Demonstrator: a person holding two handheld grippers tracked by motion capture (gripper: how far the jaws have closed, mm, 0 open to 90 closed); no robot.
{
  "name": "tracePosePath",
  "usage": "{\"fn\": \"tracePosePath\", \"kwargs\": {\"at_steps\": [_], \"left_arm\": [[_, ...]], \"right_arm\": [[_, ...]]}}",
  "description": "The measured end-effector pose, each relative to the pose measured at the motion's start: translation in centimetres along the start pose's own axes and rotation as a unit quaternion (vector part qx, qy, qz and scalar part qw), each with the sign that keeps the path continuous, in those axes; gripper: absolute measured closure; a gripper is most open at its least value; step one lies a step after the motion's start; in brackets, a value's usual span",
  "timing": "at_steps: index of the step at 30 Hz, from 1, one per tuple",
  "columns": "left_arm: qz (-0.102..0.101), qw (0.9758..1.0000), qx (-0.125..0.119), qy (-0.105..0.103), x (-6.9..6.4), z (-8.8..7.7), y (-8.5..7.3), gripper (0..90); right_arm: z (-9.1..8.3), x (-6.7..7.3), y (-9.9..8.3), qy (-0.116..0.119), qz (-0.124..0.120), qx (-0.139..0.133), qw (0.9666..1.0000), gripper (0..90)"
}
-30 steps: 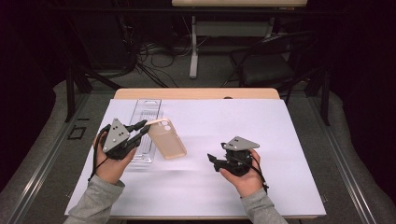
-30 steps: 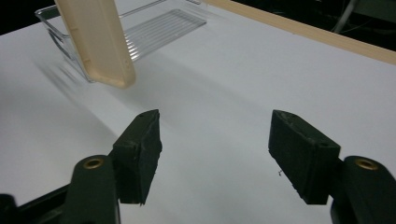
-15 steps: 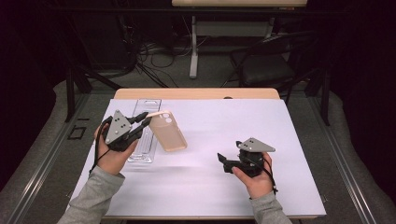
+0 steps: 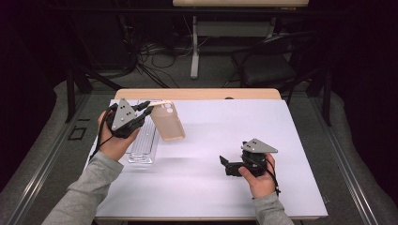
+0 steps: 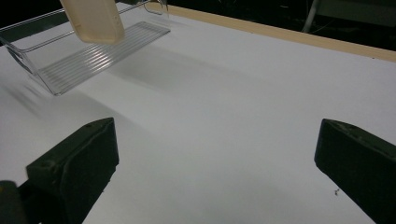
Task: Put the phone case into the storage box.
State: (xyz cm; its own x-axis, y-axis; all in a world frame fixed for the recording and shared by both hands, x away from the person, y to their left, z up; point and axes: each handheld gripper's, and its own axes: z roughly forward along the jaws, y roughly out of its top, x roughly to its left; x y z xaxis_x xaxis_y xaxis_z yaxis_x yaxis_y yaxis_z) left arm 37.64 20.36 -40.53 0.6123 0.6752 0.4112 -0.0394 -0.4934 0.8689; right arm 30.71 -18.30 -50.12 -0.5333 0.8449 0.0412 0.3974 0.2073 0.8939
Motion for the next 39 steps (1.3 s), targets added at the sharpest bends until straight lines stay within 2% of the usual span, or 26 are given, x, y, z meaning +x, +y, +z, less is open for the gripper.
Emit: {"fn": "tracePosePath", "kwargs": {"at_steps": [3, 14, 20, 28, 34, 39], "left_arm": [[0.001, 1.0000, 0.002, 0.004, 0.7, 0.1, 0.1, 78.5], [0.024, 0.9994, 0.006, 0.023, 2.9, -0.1, 1.2, 78.5], [0.039, 0.9988, 0.008, 0.028, 3.8, 0.2, 1.6, 78.5], [0.048, 0.9985, 0.010, 0.026, 4.8, 1.1, 1.7, 78.5], [0.057, 0.9977, 0.016, 0.032, 5.9, 1.9, 1.4, 78.5], [0.064, 0.9971, 0.012, 0.040, 6.9, 2.1, 1.3, 78.5]], "right_arm": [[0.0, 0.0, -0.2, -0.007, 0.001, -0.003, 1.0000, 0.0], [-0.3, -0.5, -0.8, -0.035, 0.009, -0.019, 0.9992, 0.0], [-0.3, -0.5, -0.8, -0.039, 0.012, -0.022, 0.9989, 0.0], [-0.7, -0.7, -1.1, -0.048, 0.016, -0.025, 0.9984, 0.0], [-0.8, -1.0, -1.2, -0.054, 0.023, -0.027, 0.9979, 0.0], [-0.8, -0.9, -1.3, -0.058, 0.016, -0.027, 0.9978, 0.0]]}}
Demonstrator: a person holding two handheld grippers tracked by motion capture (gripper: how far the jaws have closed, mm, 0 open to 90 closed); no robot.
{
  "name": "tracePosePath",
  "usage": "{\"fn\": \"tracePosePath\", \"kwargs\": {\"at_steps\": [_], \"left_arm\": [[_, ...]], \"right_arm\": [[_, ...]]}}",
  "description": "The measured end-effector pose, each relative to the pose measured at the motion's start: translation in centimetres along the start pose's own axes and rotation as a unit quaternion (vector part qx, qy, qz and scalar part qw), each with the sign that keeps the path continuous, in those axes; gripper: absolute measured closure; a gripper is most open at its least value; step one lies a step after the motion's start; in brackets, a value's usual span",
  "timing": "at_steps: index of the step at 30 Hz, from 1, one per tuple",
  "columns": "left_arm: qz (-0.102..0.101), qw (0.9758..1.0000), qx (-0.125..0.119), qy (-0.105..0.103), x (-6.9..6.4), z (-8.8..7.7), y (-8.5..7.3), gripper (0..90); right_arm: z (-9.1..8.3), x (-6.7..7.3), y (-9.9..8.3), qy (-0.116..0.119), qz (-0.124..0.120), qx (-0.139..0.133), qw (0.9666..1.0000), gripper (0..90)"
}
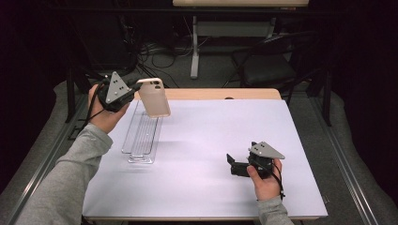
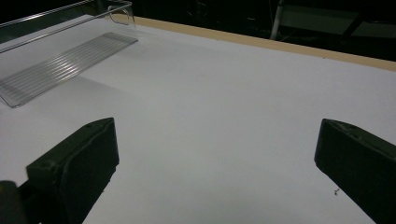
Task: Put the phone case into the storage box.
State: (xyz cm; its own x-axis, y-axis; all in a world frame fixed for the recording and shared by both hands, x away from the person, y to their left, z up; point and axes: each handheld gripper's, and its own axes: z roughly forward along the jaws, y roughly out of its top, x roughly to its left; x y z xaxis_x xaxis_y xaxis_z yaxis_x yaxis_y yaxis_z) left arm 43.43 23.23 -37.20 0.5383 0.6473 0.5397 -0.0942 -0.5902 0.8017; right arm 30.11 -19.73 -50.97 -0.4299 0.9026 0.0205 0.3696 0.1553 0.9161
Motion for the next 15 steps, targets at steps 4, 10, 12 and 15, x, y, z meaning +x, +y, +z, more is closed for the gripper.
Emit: {"fn": "tracePosePath", "kwargs": {"at_steps": [4, 10, 12, 15], "left_arm": [[0.011, 0.9999, 0.003, 0.009, 0.7, 0.2, -0.3, 78.5], [0.021, 0.9996, 0.003, 0.021, 1.6, 0.7, -0.5, 78.5], [0.019, 0.9996, 0.001, 0.023, 1.8, 0.9, -0.7, 78.5], [0.020, 0.9995, 0.007, 0.025, 2.1, 1.4, -1.1, 78.5]], "right_arm": [[0.0, 0.2, -0.1, -0.004, -0.004, 0.000, 1.0000, 0.0], [-0.1, 0.3, -0.2, -0.011, -0.016, -0.001, 0.9998, 0.0], [-0.1, 0.2, -0.3, -0.016, -0.018, -0.001, 0.9997, 0.0], [-0.2, 0.1, -0.4, -0.024, -0.020, -0.003, 0.9995, 0.0]]}}
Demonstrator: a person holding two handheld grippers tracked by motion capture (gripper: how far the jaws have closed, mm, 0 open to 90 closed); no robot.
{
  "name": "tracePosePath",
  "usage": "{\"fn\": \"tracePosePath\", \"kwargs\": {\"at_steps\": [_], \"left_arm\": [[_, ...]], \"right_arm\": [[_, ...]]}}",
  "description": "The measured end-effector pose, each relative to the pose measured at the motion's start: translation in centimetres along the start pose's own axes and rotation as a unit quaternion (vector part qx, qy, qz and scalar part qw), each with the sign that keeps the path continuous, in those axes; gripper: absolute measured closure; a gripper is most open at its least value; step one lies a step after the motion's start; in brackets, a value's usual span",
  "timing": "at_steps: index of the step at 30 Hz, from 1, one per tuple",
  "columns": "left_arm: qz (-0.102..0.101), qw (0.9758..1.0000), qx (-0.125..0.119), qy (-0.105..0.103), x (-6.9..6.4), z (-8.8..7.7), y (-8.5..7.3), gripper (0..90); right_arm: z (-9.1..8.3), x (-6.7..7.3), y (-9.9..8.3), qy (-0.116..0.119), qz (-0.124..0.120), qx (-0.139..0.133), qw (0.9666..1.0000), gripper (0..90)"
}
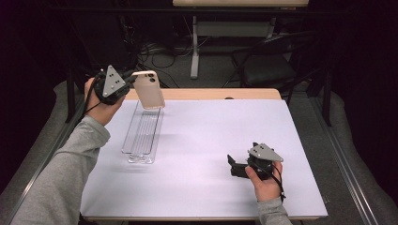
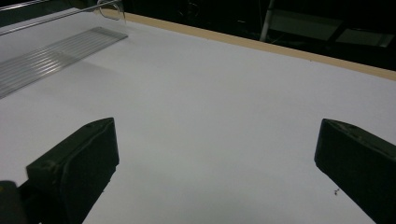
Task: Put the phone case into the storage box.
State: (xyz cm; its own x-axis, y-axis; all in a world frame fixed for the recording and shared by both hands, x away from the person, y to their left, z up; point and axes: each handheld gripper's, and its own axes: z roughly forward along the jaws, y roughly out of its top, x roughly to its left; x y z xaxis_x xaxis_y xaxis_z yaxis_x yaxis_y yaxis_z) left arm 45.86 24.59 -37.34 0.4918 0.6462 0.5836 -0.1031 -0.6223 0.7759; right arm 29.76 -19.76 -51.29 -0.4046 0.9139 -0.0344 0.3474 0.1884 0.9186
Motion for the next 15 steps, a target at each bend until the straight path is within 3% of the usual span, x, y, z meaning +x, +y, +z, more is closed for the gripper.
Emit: {"fn": "tracePosePath", "kwargs": {"at_steps": [15], "left_arm": [[-0.001, 0.9998, 0.014, 0.016, 0.8, 1.9, -2.0, 78.5]], "right_arm": [[-0.4, -0.7, -0.4, -0.022, -0.001, -0.004, 0.9997, 0.0]]}}
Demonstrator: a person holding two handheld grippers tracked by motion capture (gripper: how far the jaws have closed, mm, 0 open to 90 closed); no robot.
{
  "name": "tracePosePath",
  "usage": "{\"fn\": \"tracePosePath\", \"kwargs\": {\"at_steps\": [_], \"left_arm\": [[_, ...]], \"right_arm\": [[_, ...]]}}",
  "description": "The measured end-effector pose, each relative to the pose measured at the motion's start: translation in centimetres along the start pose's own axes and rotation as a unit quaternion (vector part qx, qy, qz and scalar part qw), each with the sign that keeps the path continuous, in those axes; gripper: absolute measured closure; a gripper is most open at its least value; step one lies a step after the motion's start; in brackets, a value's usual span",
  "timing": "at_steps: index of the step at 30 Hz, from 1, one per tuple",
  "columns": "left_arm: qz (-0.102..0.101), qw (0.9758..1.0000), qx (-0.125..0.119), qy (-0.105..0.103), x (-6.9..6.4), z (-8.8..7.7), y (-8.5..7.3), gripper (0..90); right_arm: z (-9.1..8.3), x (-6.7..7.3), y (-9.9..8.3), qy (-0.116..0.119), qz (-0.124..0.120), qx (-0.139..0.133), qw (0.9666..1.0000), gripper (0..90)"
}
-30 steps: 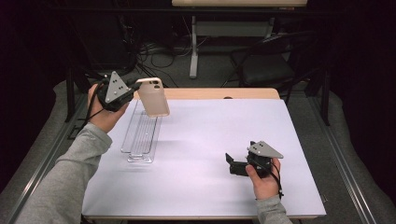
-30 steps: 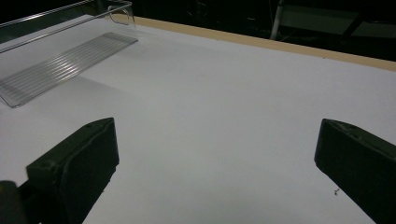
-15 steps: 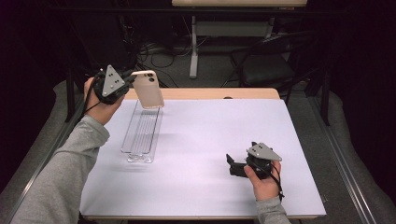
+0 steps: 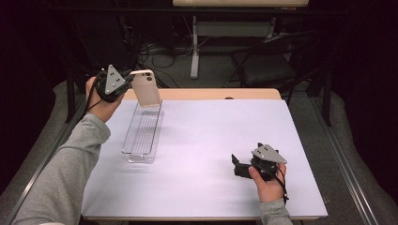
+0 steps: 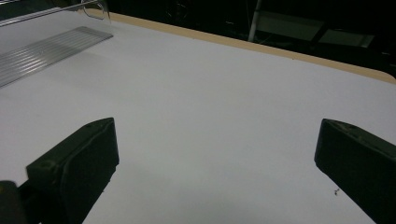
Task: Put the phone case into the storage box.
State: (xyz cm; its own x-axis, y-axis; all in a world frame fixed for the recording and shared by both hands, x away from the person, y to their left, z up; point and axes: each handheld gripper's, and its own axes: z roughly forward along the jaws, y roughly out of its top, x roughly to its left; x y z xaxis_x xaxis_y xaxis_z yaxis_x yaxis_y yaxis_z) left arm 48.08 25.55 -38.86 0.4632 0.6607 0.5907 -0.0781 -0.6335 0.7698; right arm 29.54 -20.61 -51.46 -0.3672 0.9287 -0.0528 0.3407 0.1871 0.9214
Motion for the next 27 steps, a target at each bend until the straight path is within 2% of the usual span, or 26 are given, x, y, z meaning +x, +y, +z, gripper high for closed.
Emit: {"fn": "tracePosePath", "kwargs": {"at_steps": [16, 27], "left_arm": [[0.006, 0.9997, 0.021, 0.012, -0.2, 1.6, -1.2, 78.6], [0.011, 0.9986, 0.047, 0.022, -1.2, 3.4, -1.9, 78.6]], "right_arm": [[-0.1, -0.4, -0.3, -0.004, 0.008, 0.004, 1.0000, 0.0], [-0.3, -0.8, -0.4, -0.005, 0.008, 0.001, 1.0000, 0.0]]}}
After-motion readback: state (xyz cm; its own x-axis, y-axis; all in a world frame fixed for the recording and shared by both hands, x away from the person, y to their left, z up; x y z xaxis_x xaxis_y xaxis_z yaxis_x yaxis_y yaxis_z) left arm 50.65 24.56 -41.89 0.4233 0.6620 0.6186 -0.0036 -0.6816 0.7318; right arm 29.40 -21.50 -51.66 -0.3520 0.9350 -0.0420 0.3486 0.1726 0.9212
